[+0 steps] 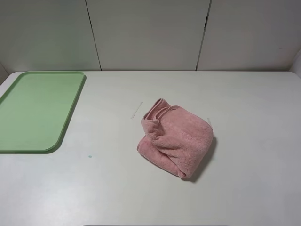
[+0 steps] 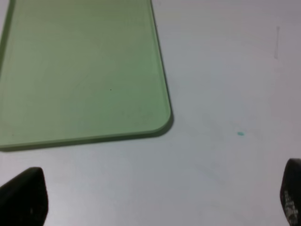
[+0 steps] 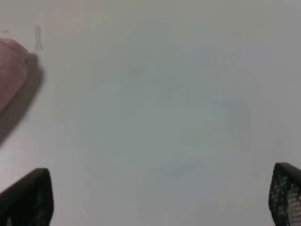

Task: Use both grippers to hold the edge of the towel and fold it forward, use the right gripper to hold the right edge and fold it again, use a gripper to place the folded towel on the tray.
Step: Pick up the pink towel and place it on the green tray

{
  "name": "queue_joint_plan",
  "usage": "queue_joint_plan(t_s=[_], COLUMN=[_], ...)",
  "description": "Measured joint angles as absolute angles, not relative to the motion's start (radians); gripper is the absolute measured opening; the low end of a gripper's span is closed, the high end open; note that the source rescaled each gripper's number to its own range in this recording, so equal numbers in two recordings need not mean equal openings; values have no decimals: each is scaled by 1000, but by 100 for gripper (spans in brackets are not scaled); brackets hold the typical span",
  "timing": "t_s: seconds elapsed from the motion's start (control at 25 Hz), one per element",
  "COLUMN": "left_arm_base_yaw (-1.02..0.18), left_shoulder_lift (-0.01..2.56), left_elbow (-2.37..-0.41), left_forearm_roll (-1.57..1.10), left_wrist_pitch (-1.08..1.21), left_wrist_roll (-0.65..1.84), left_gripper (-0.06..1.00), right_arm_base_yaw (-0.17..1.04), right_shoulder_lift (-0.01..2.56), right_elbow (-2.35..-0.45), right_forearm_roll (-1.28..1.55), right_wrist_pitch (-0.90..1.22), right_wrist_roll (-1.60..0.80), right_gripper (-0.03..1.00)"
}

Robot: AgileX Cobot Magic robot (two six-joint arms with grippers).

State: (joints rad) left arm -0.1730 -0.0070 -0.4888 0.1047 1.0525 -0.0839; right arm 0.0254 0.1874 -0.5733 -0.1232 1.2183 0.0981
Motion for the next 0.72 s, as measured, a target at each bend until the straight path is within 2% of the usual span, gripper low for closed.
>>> queue_joint_plan(t_s=[0.36, 0.72], left_arm_base_yaw=[-173, -173], left_shoulder_lift=[-7, -7], left_elbow=[-489, -489], left_forearm_roll=[105, 105], left_wrist_pitch=[1053, 1053], left_wrist_roll=[-84, -84], left_gripper=[100, 100], right_arm_base_yaw=[24, 24], right_shoulder_lift=[-3, -7], right_elbow=[-515, -491], right_forearm_roll=[-90, -56], right_wrist_pitch=[1077, 1031], right_wrist_roll=[81, 48], right_gripper=[100, 100])
